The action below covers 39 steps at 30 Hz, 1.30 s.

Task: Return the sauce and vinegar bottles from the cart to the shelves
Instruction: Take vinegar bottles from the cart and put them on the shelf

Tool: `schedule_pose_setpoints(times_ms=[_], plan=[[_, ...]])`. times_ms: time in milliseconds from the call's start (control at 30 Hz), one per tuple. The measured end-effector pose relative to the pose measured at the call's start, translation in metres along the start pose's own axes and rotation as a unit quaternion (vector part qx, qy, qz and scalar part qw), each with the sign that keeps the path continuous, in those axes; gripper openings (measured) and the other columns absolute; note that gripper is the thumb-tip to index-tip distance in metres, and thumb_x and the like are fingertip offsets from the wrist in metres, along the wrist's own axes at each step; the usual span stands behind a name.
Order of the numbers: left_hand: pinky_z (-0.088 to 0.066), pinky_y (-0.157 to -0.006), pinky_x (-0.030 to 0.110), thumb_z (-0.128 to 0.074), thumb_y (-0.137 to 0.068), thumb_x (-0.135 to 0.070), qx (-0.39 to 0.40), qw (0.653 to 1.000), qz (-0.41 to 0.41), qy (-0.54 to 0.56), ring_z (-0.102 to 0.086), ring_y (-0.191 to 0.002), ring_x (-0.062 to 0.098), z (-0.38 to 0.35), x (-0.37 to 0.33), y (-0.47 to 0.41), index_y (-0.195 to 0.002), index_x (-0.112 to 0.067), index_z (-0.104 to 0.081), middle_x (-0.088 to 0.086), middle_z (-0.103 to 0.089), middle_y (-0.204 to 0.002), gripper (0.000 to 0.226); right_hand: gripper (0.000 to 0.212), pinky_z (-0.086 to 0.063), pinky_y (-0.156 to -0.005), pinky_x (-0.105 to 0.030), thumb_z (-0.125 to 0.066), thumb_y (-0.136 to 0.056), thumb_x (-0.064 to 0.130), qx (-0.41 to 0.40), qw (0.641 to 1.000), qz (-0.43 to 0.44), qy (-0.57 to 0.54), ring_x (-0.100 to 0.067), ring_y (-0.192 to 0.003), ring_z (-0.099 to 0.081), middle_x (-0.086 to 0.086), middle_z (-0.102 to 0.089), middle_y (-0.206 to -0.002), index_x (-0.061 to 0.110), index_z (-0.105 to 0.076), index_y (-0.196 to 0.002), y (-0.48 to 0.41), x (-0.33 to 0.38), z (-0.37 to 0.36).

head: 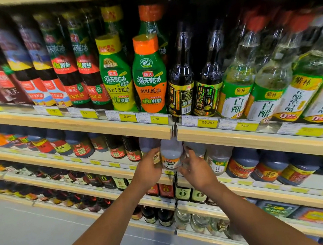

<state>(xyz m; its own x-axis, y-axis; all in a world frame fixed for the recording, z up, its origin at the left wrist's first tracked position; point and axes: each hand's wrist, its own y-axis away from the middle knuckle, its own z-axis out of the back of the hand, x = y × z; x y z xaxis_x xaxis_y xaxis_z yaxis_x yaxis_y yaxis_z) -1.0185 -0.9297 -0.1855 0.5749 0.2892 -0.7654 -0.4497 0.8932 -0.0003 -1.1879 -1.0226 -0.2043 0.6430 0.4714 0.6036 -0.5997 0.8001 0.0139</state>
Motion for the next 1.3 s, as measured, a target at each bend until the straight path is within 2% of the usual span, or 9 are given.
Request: schedule_pose_setpoints(times_ms=[33,100,267,367,533,700,933,1100,1300], plan=[[-0.049,-0.101,0.034,-0.054,-0.097,-0.006,-0.014,0.998,-0.021,-0.050,-0.052,-0.127,0.026,0.003,0.003,0.006,-0.142,-0.014,-0.051,0.006,-0.052,-0.140,0.046,0.055,-0.055,-0.070,-0.041,-0.062,-0.094,0.042,0.006,1.000,0.010,0.023,-0.030,-0.101,-0.067,-0.004,-0.069,-0.116,0.022,-0.038,-0.139,0.002,0.002,0.004],[-0.043,-0.107,0.039,-0.055,-0.093,-0.013,-0.024,0.996,-0.032,-0.084,-0.047,-0.132,0.026,0.014,0.009,0.019,-0.144,-0.020,-0.050,0.005,-0.048,-0.144,0.051,0.049,-0.055,-0.076,-0.041,-0.057,-0.097,0.042,0.013,0.996,0.045,0.079,-0.028,-0.110,-0.063,-0.004,-0.063,-0.125,0.022,-0.044,-0.140,0.007,0.008,0.010],[-0.039,-0.114,0.045,-0.057,-0.098,-0.020,-0.058,0.989,-0.025,-0.131,-0.032,-0.145,0.028,0.045,0.022,0.055,-0.149,-0.021,-0.042,0.006,-0.034,-0.157,0.053,0.059,-0.042,-0.108,-0.042,-0.058,-0.097,0.044,0.017,0.973,0.170,0.153,-0.025,-0.140,-0.037,-0.001,-0.042,-0.150,0.026,-0.041,-0.150,0.013,0.037,0.011],[-0.038,-0.116,0.050,-0.058,-0.099,-0.032,-0.104,0.977,-0.021,-0.185,-0.026,-0.150,0.030,0.074,0.042,0.079,-0.151,-0.024,-0.040,0.009,-0.031,-0.160,0.055,0.067,-0.039,-0.113,-0.048,-0.062,-0.094,0.045,0.005,0.956,0.238,0.171,-0.027,-0.146,-0.030,-0.001,-0.032,-0.160,0.030,-0.035,-0.153,0.014,0.063,0.000],[-0.031,-0.116,0.056,-0.058,-0.098,-0.044,-0.175,0.940,-0.001,-0.292,-0.019,-0.153,0.036,0.143,0.076,0.122,-0.153,-0.036,-0.034,0.011,-0.024,-0.165,0.061,0.083,-0.031,-0.117,-0.047,-0.065,-0.092,0.043,0.020,0.930,0.316,0.186,-0.026,-0.154,-0.015,0.002,-0.010,-0.169,0.038,-0.015,-0.159,0.016,0.132,-0.029],[-0.021,-0.122,0.054,-0.056,-0.097,-0.049,-0.220,0.915,0.037,-0.337,-0.012,-0.155,0.031,0.228,0.122,0.180,-0.155,-0.040,-0.028,0.005,-0.016,-0.168,0.065,0.084,-0.027,-0.121,-0.050,-0.070,-0.088,0.043,0.008,0.910,0.371,0.185,-0.027,-0.154,-0.016,-0.002,-0.011,-0.168,0.036,-0.023,-0.158,0.023,0.231,-0.073],[-0.031,-0.116,0.055,-0.061,-0.092,-0.052,-0.270,0.882,0.102,-0.373,-0.024,-0.151,0.036,0.357,0.205,0.280,-0.153,-0.038,-0.034,0.007,-0.022,-0.166,0.068,0.086,-0.025,-0.121,-0.051,-0.077,-0.081,0.044,-0.002,0.883,0.434,0.177,-0.031,-0.149,-0.026,-0.009,-0.026,-0.163,0.029,-0.034,-0.153,0.039,0.385,-0.163],[-0.030,-0.117,0.059,-0.043,-0.093,-0.061,-0.299,0.865,0.151,-0.374,-0.020,-0.153,0.035,0.436,0.264,0.336,-0.154,-0.040,-0.028,0.008,-0.023,-0.166,0.066,0.088,-0.020,-0.123,-0.049,-0.076,-0.084,0.044,-0.009,0.866,0.477,0.150,-0.030,-0.151,-0.020,-0.009,-0.022,-0.165,0.028,-0.029,-0.156,0.049,0.475,-0.221],[-0.023,-0.122,0.056,-0.055,-0.094,-0.057,-0.334,0.847,0.200,-0.361,-0.010,-0.156,0.030,0.499,0.326,0.368,-0.156,-0.039,-0.025,0.005,-0.015,-0.168,0.071,0.089,-0.026,-0.121,-0.052,-0.077,-0.084,0.044,0.015,0.852,0.509,0.121,-0.031,-0.150,-0.025,-0.009,-0.024,-0.164,0.027,-0.030,-0.157,0.039,0.566,-0.284]])
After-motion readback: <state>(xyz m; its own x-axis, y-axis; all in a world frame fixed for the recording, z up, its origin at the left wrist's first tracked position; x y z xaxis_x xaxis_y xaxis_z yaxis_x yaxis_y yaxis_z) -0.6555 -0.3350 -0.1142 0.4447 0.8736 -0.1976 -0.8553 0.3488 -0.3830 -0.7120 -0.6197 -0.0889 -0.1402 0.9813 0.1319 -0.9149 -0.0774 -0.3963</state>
